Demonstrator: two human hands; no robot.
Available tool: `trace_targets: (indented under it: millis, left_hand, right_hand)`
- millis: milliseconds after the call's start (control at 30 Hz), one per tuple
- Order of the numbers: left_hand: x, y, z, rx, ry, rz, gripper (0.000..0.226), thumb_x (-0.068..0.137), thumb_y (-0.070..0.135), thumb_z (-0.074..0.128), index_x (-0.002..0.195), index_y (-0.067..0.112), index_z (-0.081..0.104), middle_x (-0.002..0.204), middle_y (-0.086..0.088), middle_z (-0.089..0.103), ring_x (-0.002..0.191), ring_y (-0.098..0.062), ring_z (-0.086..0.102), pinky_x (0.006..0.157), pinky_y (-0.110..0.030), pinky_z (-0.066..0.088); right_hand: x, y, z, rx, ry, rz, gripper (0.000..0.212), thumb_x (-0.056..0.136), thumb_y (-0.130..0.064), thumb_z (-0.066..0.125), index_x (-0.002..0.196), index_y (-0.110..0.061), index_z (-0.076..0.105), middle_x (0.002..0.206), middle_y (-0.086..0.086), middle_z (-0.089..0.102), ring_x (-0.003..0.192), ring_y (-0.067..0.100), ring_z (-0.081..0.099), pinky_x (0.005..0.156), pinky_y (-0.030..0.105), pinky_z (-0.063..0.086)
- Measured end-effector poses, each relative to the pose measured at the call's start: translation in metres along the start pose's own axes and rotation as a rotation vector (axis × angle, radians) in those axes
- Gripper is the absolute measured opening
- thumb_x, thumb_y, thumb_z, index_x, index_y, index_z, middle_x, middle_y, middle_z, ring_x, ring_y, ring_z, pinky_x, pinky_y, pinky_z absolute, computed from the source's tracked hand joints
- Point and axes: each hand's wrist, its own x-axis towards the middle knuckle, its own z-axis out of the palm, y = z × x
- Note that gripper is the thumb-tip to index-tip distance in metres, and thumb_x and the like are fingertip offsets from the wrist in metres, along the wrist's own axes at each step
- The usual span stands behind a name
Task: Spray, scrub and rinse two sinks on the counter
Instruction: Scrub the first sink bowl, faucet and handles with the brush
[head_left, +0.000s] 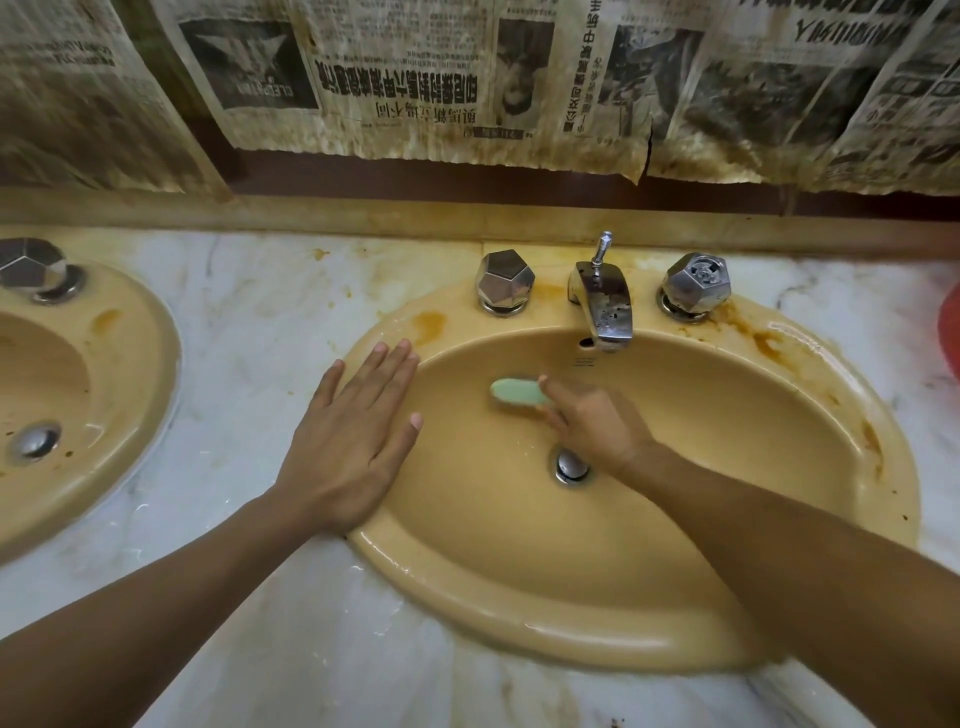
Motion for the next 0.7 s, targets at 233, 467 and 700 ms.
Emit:
trace_targets:
  millis: [233,467,700]
  left_hand:
    - [-0.002,0.001,-0.003,-0.058,0.025,0.004,0.064,0.104,0.049,0.009,0.164,0.027,0.016,0.17,0.017,0.007,0.155,0.002,-0.004,0.128,-0.039,-0.001]
    - [-0.004,0.001,-0.002,-0.093,0.034,0.003,0.064,0.104,0.048,0.008,0.164,0.029,0.015,0.17,0.019,0.007,0.154,0.005,-0.004,0.128,-0.036,-0.004]
    - [-0.003,-0.002,0.001,-0.162,0.076,0.002,0.058,0.107,0.041,0.012,0.163,0.029,0.022,0.168,0.021,0.014,0.154,0.005,0.004,0.128,-0.033,-0.002]
  right_hand:
    - [0.011,-0.066,0.008,0.312,-0.026,-0.306,0.035,0.098,-0.038,0.048,0.108,-0.009,0.066,0.092,0.008,0.07,0.077,0.03,0.066,0.063,0.036,0.051]
    - [-0.012,0.002,0.022,0.207,0.044,0.05,0.027,0.098,-0.031,0.061,0.117,-0.013,0.066,0.098,0.011,0.072,0.082,0.036,0.068,0.066,0.039,0.053]
    - [0.008,-0.066,0.018,0.46,0.081,-0.059,0.025,0.096,-0.029,0.061,0.11,-0.01,0.067,0.091,0.01,0.072,0.077,0.032,0.065,0.064,0.035,0.047]
